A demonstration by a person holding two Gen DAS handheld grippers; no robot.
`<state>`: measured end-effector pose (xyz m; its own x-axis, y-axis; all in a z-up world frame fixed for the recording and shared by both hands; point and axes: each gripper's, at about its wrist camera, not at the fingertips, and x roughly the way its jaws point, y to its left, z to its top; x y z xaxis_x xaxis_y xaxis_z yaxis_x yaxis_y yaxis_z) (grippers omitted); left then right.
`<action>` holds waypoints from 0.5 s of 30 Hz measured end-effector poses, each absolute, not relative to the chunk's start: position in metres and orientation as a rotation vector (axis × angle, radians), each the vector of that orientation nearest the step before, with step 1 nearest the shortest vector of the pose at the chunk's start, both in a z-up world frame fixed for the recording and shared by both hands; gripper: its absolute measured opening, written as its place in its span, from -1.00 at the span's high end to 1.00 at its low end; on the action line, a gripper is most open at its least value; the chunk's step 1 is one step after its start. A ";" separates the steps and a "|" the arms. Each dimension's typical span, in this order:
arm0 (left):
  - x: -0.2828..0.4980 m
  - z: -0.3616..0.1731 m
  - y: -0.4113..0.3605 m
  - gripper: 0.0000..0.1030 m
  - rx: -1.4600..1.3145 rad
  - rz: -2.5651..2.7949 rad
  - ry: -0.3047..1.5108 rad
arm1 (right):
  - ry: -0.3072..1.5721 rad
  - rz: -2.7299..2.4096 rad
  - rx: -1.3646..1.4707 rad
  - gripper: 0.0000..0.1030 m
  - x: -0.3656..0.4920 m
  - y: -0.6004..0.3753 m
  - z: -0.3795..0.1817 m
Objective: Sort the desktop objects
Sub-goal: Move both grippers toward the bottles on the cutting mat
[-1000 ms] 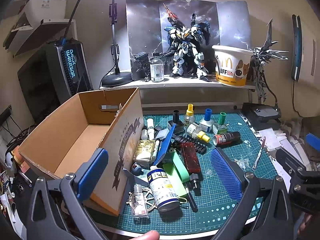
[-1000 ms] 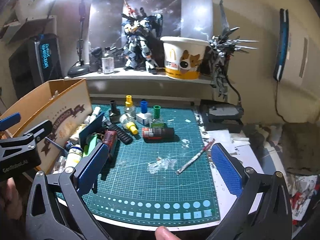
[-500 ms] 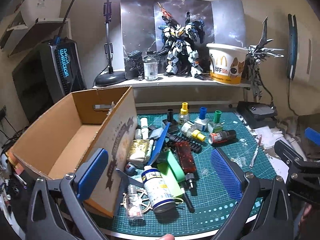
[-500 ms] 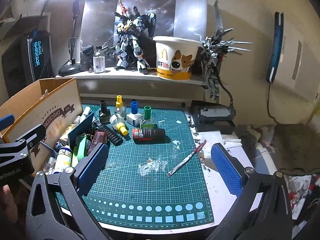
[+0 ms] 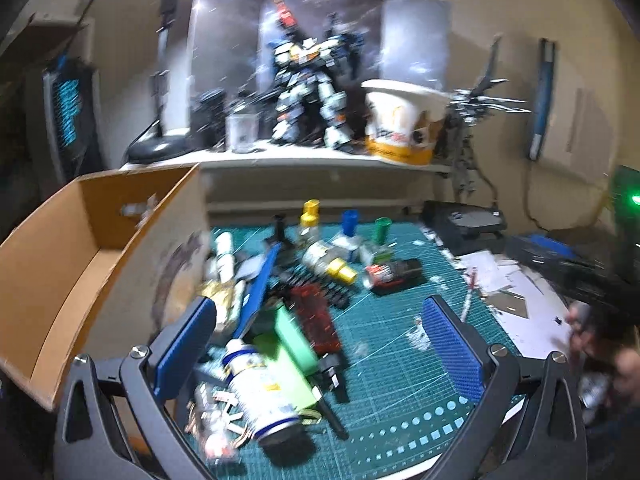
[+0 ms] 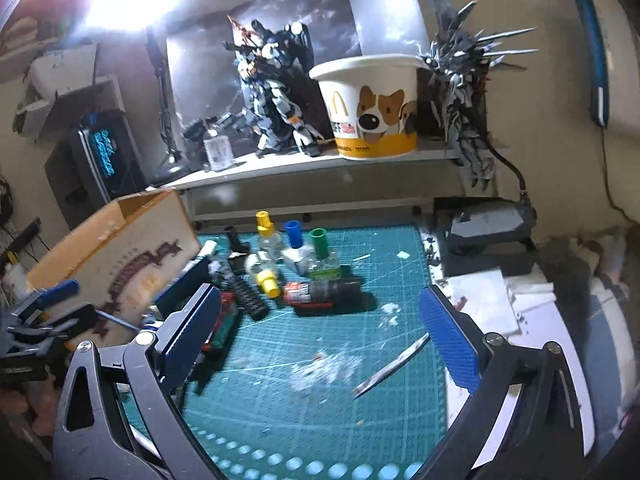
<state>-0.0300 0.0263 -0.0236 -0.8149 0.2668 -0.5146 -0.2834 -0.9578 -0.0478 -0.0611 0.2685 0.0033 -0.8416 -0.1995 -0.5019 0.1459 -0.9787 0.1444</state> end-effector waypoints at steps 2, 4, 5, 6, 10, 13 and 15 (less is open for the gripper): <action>-0.032 -0.022 0.031 -1.00 -0.730 2.744 0.078 | -0.133 -2.840 0.799 -0.78 -0.073 0.271 -0.004; -0.038 -0.022 0.038 -1.00 -0.697 2.750 0.112 | -0.104 -2.827 0.829 -0.64 -0.088 0.272 -0.011; -0.043 -0.024 0.042 -1.00 -0.704 2.759 0.134 | -0.084 -2.822 0.851 -0.58 -0.097 0.271 -0.014; -0.048 -0.026 0.046 -1.00 -0.714 2.770 0.156 | -0.064 -2.816 0.873 -0.54 -0.106 0.270 -0.017; -0.075 -0.034 0.052 -0.94 -0.747 2.754 0.147 | -0.047 -2.782 0.955 -0.37 -0.146 0.267 -0.030; -0.101 -0.041 0.054 -0.68 -0.772 2.712 0.095 | -0.066 -2.743 1.008 -0.19 -0.175 0.263 -0.041; -0.119 -0.046 0.057 -0.47 -0.792 2.692 0.072 | -0.065 -2.723 1.026 -0.06 -0.188 0.259 -0.048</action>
